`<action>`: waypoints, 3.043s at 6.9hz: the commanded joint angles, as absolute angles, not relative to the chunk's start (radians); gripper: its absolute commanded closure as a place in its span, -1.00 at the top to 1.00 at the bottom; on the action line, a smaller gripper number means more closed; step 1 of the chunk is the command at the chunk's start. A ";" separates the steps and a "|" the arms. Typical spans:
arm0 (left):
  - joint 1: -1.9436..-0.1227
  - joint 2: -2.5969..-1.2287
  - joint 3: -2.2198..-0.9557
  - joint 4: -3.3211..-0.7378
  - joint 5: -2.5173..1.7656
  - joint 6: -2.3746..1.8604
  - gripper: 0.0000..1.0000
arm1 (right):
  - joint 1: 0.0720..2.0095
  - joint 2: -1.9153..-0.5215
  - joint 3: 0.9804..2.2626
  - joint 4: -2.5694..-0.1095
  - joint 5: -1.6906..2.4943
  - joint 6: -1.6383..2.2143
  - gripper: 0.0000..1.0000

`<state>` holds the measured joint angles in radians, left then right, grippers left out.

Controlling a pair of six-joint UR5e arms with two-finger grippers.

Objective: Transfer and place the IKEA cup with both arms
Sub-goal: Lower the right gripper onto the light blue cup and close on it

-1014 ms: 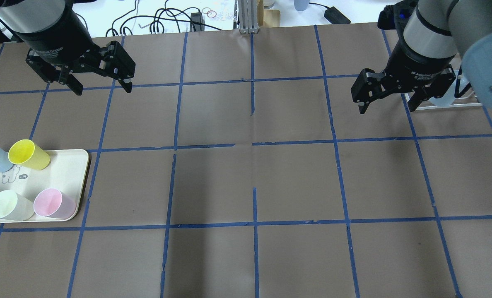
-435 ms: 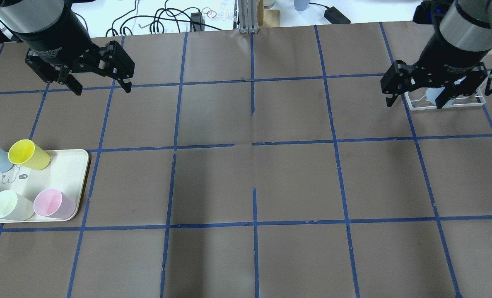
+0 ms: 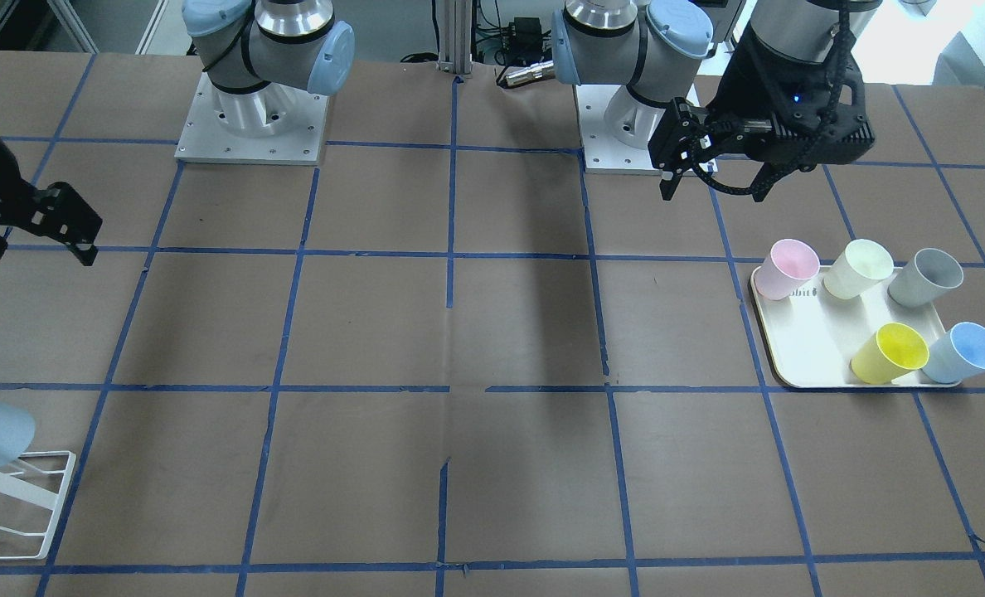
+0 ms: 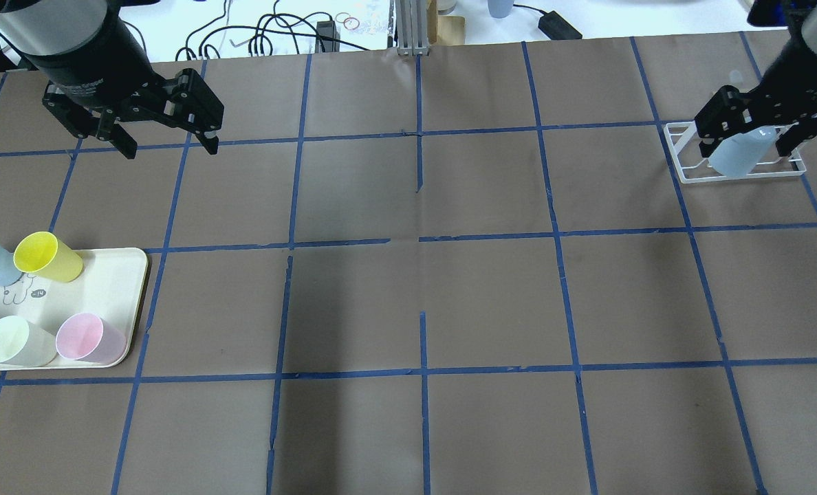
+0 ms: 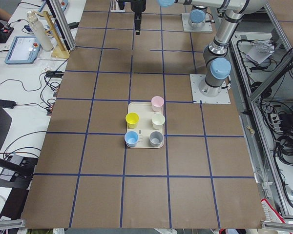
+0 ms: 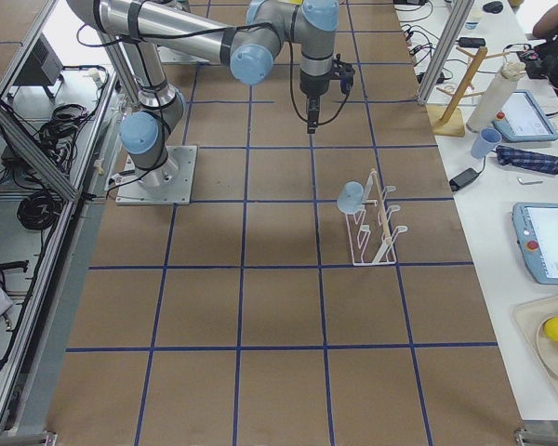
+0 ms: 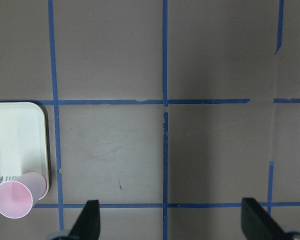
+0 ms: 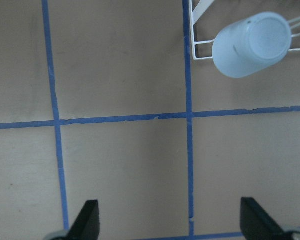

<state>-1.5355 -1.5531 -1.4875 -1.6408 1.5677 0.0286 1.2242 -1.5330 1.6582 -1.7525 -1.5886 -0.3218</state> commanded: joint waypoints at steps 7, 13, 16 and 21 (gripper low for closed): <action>-1.529 -1.546 -1.493 -1.641 1.568 0.029 1.00 | 1.088 -1.261 1.657 -2.123 -1.574 -0.637 1.00; -1.526 -1.546 -1.491 -1.643 1.566 0.023 1.00 | 1.089 -1.212 1.658 -2.192 -1.525 -0.634 1.00; -1.526 -1.548 -1.491 -1.641 1.568 0.025 1.00 | 1.089 -1.201 1.657 -2.194 -1.525 -0.635 0.98; -1.525 -1.549 -1.491 -1.638 1.568 0.017 1.00 | 1.091 -1.186 1.657 -2.213 -1.526 -0.637 0.69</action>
